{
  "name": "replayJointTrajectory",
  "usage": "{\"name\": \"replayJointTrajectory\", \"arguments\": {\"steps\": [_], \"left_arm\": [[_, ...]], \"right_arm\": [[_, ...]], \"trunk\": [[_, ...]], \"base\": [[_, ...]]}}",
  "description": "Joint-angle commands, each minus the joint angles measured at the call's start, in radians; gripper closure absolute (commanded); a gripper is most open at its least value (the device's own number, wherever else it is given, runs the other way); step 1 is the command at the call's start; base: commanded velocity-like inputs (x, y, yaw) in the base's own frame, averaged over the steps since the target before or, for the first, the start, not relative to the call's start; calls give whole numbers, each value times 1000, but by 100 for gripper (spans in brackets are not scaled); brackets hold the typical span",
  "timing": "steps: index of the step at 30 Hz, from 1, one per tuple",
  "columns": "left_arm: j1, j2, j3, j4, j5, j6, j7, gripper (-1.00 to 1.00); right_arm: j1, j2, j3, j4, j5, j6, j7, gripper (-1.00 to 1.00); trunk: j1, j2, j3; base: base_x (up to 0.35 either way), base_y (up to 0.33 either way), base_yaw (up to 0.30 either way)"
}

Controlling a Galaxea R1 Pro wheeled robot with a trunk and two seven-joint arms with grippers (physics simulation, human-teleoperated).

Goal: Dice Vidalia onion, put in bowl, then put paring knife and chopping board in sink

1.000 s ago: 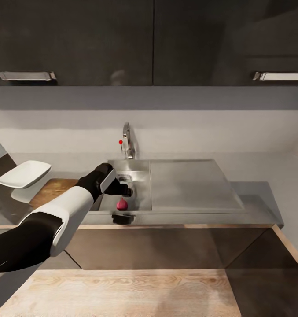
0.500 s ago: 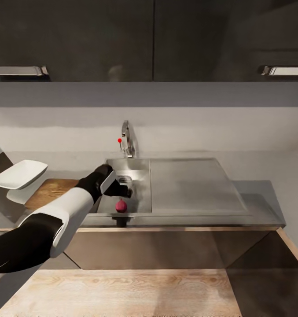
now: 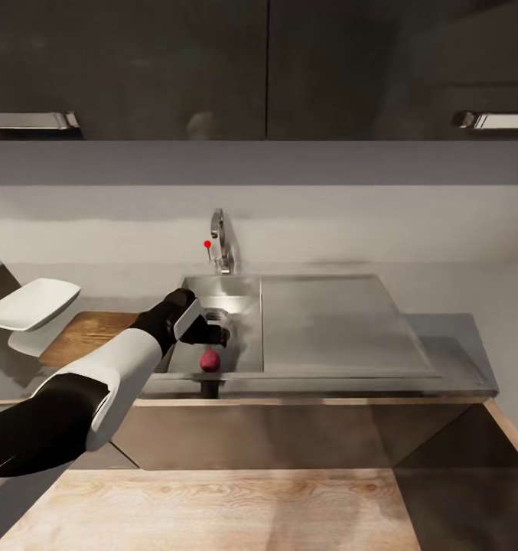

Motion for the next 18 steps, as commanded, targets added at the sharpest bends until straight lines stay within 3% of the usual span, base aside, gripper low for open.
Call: {"name": "replayJointTrajectory", "arguments": {"steps": [1, 13, 18], "left_arm": [[0, 1, -8, -1, 10, 3, 5, -100], [4, 2, -8, -1, 10, 3, 5, -100], [4, 1, -8, -1, 9, 3, 4, -100]], "right_arm": [[0, -1, 8, -2, -8, -1, -6, -100], [0, -1, 8, -2, -8, -1, -6, -100], [0, -1, 8, -2, -8, -1, -6, -100]], "trunk": [[1, -2, -2], [1, -2, -5], [1, -2, -9]], "base": [[81, 0, 0], [15, 0, 0], [143, -14, 0]]}}
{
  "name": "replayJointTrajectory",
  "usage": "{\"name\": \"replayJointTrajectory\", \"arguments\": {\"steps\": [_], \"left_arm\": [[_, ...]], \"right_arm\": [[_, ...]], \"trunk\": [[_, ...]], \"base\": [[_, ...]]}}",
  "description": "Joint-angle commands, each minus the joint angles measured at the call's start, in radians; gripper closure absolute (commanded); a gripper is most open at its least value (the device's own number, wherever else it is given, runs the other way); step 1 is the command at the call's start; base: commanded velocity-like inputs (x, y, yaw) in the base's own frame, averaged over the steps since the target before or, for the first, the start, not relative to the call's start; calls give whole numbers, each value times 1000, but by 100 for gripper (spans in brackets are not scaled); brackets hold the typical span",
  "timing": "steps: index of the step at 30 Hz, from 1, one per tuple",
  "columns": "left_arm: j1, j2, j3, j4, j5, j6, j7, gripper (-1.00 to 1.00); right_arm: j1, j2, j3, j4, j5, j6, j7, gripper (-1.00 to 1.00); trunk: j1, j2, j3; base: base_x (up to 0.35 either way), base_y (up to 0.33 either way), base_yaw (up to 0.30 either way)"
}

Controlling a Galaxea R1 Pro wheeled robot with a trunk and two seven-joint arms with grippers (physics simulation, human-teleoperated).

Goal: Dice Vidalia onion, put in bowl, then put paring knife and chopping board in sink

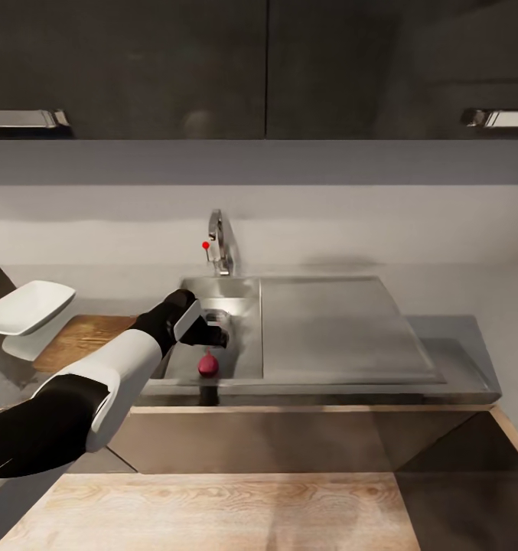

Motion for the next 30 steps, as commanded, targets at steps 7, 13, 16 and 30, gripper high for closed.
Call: {"name": "replayJointTrajectory", "arguments": {"steps": [7, 13, 16, 30], "left_arm": [[-1, 0, -8, -1, 10, 3, 5, -100], [0, 0, -8, -1, 11, 3, 5, -100], [0, 0, -8, -1, 10, 3, 5, -100], [1, 2, -8, 19, 11, 3, 5, -100]], "right_arm": [[0, -1, 8, -2, -8, -1, -6, -100], [0, -1, 9, -2, -8, -1, -6, -100], [0, -1, 9, -2, -8, -1, -6, -100], [0, -1, 9, -2, -8, -1, -6, -100]], "trunk": [[1, -2, -11], [1, -2, -13], [1, -2, -15], [1, -2, -36]], "base": [[147, -39, 0], [15, -3, 0], [2, 0, 0], [0, 46, 0]]}}
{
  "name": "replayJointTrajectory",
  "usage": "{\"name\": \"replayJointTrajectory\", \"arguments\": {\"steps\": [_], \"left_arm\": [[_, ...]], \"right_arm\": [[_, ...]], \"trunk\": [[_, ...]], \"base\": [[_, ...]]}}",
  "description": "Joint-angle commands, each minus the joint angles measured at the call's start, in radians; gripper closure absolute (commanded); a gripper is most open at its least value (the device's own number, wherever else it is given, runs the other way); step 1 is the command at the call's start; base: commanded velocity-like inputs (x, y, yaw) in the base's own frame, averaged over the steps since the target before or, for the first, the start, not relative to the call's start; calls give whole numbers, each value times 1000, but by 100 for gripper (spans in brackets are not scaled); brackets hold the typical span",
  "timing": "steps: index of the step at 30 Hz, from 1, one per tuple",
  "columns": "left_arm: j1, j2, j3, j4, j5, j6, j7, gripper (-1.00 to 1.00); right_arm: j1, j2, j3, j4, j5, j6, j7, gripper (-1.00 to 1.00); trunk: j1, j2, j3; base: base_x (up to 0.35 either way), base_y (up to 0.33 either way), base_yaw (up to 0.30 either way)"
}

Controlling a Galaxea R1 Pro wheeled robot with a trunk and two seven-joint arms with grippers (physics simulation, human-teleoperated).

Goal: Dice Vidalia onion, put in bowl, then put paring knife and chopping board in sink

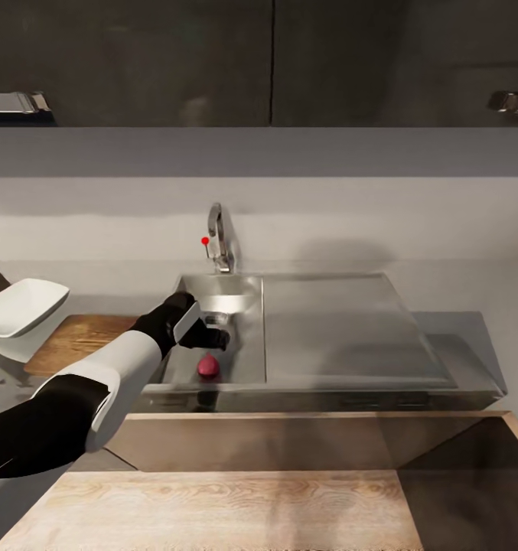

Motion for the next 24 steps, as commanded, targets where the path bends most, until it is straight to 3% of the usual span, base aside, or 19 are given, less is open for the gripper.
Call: {"name": "replayJointTrajectory", "arguments": {"steps": [1, 24], "left_arm": [[-1, 1, -8, 1, 10, 3, 5, -100], [-1, 0, -9, 3, 9, 2, 5, -100]], "right_arm": [[0, -1, 8, -1, -8, -1, -6, -100], [0, 0, 9, -1, -8, -1, -6, -100]], "trunk": [[1, -2, -3], [1, -2, -40]], "base": [[0, 43, 0], [24, -10, 0]]}}
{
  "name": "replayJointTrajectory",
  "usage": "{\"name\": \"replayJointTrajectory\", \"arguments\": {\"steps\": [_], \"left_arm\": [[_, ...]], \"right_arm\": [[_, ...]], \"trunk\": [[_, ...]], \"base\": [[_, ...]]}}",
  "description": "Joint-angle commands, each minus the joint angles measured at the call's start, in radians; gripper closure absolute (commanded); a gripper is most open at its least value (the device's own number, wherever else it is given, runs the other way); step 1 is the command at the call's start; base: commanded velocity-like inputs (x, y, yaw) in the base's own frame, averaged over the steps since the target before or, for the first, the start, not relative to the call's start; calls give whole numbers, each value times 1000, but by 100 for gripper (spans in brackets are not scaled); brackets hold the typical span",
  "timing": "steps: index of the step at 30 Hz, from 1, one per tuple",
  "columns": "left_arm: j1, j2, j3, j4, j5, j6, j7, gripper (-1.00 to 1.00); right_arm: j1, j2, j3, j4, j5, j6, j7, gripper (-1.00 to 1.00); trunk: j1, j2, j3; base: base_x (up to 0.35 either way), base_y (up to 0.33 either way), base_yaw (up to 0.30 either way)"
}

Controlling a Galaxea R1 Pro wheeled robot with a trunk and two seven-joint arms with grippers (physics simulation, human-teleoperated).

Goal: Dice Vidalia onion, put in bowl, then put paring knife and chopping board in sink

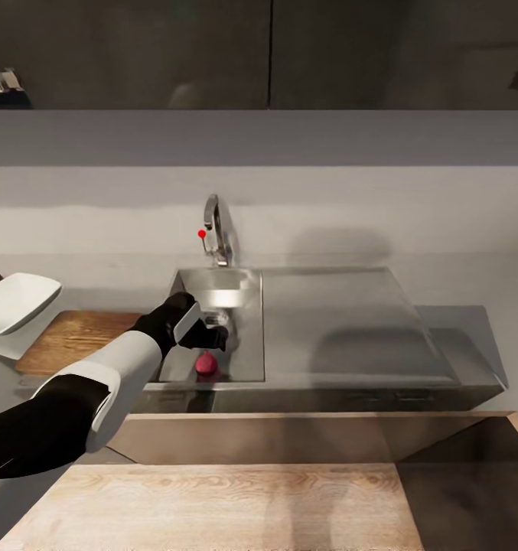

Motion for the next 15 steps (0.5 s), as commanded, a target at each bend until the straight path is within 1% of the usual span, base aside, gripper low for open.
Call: {"name": "replayJointTrajectory", "arguments": {"steps": [1, 7, 15], "left_arm": [[-1, 1, -7, -1, 10, 3, 5, -100], [10, 3, -7, 5, 10, 3, 5, -100], [13, 3, -7, 7, 10, 3, 5, -100]], "right_arm": [[1, -1, 8, -2, -8, -1, -6, -100], [0, 4, 8, -2, -7, -1, -5, -100], [1, 5, 8, -2, -7, -1, -5, -100]], "trunk": [[1, -2, -3], [1, -2, -13], [1, -2, -25]], "base": [[4, -2, 0], [1, 0, 0], [0, 0, 0]]}}
